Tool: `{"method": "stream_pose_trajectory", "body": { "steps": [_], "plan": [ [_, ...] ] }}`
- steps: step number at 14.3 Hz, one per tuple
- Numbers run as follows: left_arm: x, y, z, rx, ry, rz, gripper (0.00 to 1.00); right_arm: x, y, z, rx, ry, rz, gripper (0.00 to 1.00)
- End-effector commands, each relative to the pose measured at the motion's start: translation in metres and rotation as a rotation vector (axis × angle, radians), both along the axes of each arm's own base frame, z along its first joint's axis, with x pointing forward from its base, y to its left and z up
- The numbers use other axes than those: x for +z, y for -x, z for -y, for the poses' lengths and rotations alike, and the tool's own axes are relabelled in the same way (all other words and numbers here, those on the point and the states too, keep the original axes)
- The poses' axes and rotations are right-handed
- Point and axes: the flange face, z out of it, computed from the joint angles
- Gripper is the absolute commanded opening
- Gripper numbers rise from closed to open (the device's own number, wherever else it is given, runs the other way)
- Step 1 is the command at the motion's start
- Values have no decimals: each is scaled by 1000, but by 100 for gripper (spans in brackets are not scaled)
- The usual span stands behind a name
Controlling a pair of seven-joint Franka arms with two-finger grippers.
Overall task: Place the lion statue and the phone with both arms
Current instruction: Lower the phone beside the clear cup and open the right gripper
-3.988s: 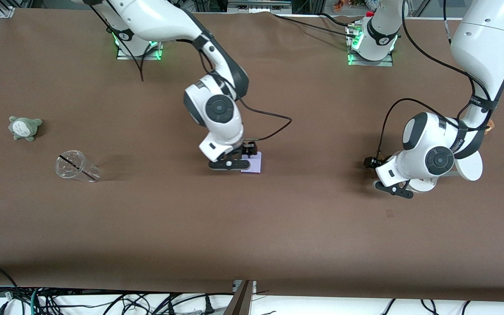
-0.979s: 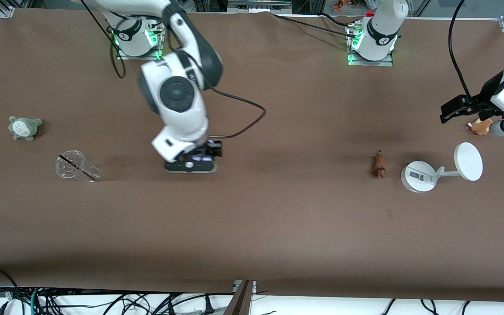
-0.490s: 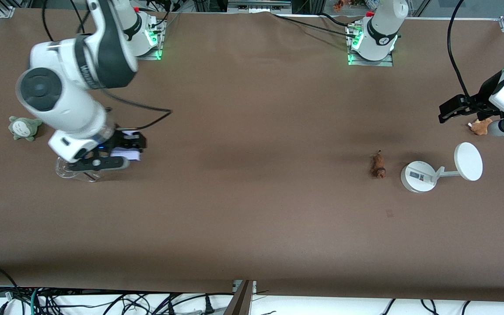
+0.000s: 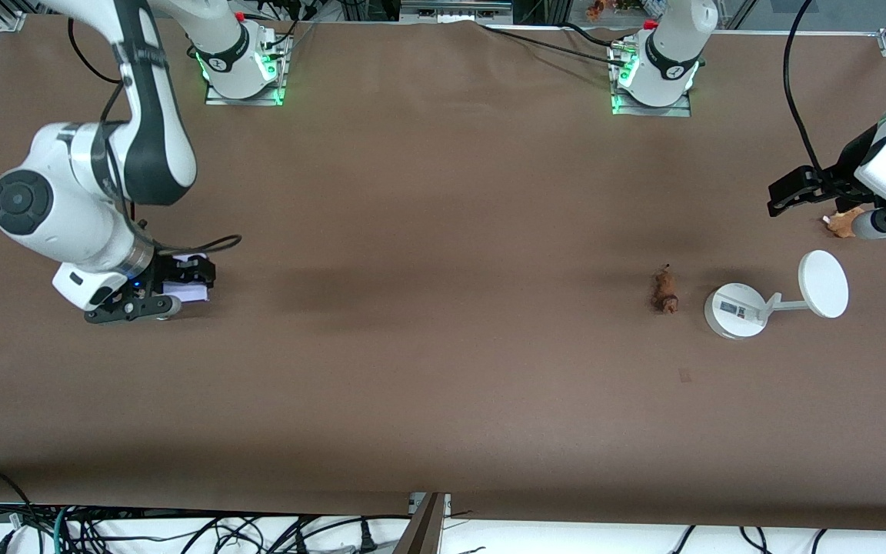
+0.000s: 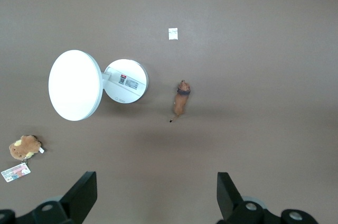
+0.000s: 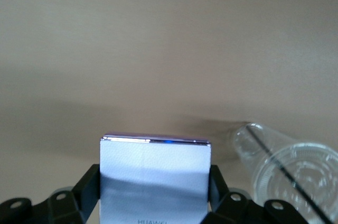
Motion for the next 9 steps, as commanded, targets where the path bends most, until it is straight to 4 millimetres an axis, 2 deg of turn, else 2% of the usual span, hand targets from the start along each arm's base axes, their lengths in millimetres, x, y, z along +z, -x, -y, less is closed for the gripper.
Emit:
{"method": "stream_pose_trajectory", "body": {
  "steps": [1, 9],
  "plan": [
    [4, 4, 3, 1, 22, 13, 100, -36, 3, 10, -1, -15, 21, 30],
    [8, 5, 11, -7, 22, 14, 100, -131, 9, 24, -12, -57, 68, 30]
  ]
}}
